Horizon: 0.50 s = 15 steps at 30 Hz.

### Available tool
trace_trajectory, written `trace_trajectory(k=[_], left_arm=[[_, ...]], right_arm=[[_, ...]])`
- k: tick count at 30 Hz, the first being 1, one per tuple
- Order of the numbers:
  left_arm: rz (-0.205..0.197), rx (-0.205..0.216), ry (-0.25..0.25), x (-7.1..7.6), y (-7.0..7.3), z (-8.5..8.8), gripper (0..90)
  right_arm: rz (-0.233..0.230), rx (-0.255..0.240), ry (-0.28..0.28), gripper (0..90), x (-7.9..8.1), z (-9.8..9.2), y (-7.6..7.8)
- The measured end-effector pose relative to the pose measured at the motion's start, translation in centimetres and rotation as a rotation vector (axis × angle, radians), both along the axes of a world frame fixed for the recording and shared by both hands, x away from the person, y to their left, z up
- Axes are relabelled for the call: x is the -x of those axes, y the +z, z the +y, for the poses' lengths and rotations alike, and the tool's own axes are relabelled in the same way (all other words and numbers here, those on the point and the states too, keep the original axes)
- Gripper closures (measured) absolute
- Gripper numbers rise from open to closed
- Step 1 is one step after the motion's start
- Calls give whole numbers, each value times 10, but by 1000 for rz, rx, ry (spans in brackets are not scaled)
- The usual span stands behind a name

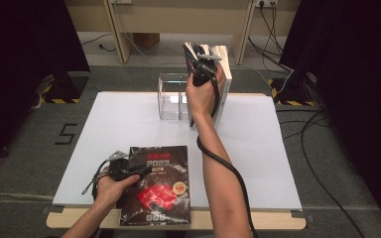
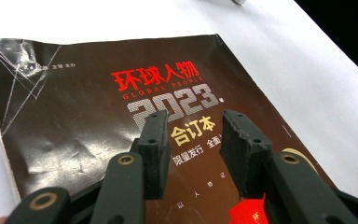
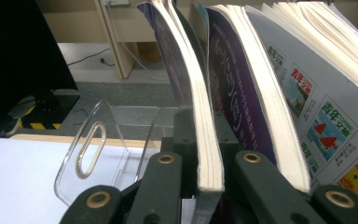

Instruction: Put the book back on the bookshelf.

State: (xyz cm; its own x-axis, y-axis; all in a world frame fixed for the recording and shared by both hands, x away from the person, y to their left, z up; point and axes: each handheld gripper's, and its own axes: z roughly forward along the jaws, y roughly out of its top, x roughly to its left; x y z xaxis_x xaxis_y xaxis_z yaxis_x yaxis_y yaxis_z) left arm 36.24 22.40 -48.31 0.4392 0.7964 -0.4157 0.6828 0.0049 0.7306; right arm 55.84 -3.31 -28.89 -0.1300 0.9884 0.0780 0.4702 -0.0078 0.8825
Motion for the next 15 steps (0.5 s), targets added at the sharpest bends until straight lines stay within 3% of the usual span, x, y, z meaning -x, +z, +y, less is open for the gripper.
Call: trace_trajectory(k=[8, 15], left_arm=[[1, -5, -2, 0, 0, -1, 609], [0, -4, -1, 1, -1, -1, 607]], right_arm=[[1, 18, -6, 841, 0, 2, -5], [-25, 33, 3, 778, 4, 0, -5]])
